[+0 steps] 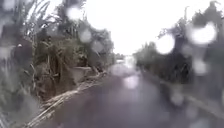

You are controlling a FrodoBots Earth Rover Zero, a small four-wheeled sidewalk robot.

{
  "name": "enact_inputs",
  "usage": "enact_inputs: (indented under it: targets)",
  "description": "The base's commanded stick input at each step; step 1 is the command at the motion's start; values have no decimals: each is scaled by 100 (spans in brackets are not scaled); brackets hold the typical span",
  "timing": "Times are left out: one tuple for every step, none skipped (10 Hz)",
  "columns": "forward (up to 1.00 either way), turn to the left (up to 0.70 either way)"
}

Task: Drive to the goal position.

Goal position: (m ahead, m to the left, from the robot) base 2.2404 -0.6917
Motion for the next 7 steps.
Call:
enact_inputs:
  targets:
    - [100, 0]
    - [100, 0]
    - [100, 0]
    - [100, 0]
    - [100, 0]
    - [100, 0]
    - [100, 0]
